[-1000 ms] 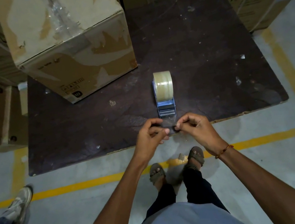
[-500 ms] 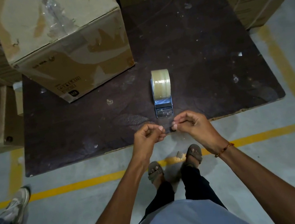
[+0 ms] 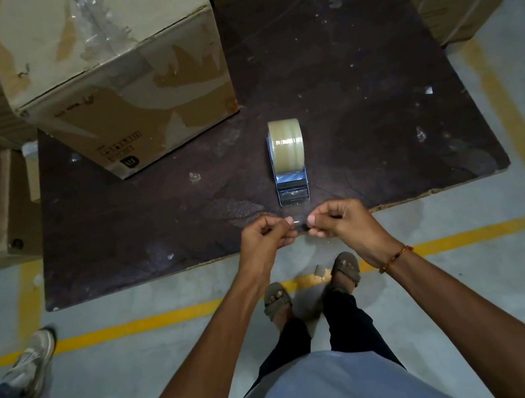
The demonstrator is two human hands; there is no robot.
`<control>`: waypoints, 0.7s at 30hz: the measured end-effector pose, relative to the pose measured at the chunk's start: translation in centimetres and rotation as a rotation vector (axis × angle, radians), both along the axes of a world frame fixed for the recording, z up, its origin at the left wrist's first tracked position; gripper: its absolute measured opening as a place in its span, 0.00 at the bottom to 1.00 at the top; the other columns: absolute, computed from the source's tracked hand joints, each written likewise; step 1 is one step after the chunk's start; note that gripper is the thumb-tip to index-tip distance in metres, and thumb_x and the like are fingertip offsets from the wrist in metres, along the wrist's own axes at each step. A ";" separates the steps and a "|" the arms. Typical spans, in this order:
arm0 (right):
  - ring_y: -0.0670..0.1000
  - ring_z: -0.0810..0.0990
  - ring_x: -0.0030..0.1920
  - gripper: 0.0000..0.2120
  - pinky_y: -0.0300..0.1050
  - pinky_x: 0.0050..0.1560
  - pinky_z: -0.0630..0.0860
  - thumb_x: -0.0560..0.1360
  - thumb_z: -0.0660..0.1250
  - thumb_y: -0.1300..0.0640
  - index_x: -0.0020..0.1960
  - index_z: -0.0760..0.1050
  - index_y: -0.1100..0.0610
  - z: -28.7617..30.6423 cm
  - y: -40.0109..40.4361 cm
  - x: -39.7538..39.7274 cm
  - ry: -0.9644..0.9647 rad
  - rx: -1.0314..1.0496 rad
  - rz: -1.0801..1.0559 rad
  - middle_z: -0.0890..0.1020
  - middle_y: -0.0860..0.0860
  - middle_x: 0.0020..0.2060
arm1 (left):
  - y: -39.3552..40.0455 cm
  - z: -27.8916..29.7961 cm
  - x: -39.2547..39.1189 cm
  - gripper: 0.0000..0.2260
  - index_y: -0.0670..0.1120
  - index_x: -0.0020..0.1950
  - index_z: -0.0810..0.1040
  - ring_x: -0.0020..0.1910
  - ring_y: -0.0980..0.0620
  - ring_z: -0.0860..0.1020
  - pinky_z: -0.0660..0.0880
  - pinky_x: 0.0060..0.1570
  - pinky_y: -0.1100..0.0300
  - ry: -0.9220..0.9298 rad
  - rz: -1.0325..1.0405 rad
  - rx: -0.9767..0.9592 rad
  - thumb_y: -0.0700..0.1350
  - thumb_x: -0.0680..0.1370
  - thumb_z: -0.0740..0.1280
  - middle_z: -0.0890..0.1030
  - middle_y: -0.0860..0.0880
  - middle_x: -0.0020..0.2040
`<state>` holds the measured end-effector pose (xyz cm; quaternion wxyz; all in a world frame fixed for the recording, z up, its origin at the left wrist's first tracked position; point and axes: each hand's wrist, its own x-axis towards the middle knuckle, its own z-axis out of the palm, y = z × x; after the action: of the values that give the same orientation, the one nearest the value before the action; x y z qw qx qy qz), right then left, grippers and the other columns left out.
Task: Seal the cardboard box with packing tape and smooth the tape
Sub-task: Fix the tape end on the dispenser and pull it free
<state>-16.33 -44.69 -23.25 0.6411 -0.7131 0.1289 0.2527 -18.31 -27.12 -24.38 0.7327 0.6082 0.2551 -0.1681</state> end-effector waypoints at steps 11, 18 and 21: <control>0.48 0.84 0.39 0.03 0.36 0.44 0.81 0.75 0.72 0.66 0.48 0.81 0.66 0.1 0.8 0.3 0.144 0.058 -0.100 0.84 0.60 0.40 | -0.4 0.1 0.4 0.06 0.36 0.42 0.80 0.29 0.56 0.78 0.77 0.33 0.66 0.061 0.038 0.094 0.37 0.76 0.72 0.80 0.43 0.35; 0.45 0.80 0.32 0.02 0.34 0.35 0.78 0.74 0.72 0.67 0.45 0.81 0.68 0.1 1.3 0.4 0.150 -0.023 -0.134 0.83 0.59 0.35 | -0.9 0.0 0.8 0.08 0.41 0.37 0.80 0.29 0.53 0.76 0.75 0.32 0.63 0.125 0.047 0.178 0.38 0.76 0.72 0.80 0.46 0.30; 0.44 0.79 0.29 0.02 0.33 0.33 0.76 0.74 0.71 0.68 0.43 0.81 0.67 0.2 1.6 0.4 0.143 -0.059 -0.125 0.82 0.59 0.34 | -1.1 0.0 0.9 0.08 0.42 0.36 0.80 0.28 0.53 0.76 0.76 0.32 0.64 0.144 0.055 0.183 0.37 0.76 0.72 0.79 0.47 0.29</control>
<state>-15.94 -43.14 -23.07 0.6235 -0.7024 0.2260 0.2586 -17.45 -28.17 -24.35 0.6583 0.6516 0.3378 -0.1673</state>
